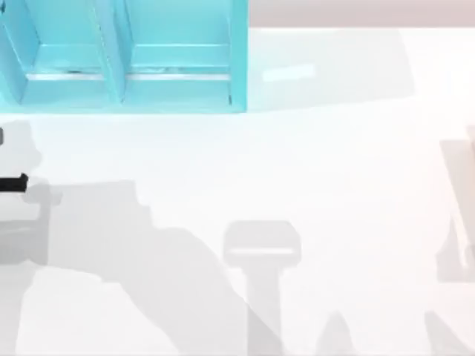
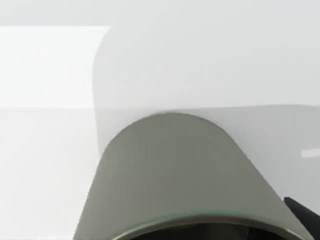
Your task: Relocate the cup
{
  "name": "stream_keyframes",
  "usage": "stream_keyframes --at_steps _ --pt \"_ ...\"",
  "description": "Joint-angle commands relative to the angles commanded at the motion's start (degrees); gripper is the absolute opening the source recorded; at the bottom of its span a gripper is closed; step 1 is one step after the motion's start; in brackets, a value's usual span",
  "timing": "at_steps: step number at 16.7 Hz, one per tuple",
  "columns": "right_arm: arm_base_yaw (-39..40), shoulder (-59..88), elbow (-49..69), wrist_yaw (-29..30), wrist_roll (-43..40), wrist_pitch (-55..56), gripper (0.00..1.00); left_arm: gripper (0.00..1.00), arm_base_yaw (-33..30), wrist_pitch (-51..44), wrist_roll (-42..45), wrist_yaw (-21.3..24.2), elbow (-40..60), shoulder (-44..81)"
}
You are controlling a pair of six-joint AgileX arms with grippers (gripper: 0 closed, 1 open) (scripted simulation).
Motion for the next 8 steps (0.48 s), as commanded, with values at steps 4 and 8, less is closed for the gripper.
stream_keyframes --at_steps 4,8 --pt "0.0 0.0 0.0 0.0 0.0 0.0 1.00 0.00 7.1 -6.9 7.2 0.9 9.1 3.5" --pt "0.0 0.0 0.0 0.0 0.0 0.0 1.00 0.00 16.9 -16.2 17.0 2.1 23.1 7.6"
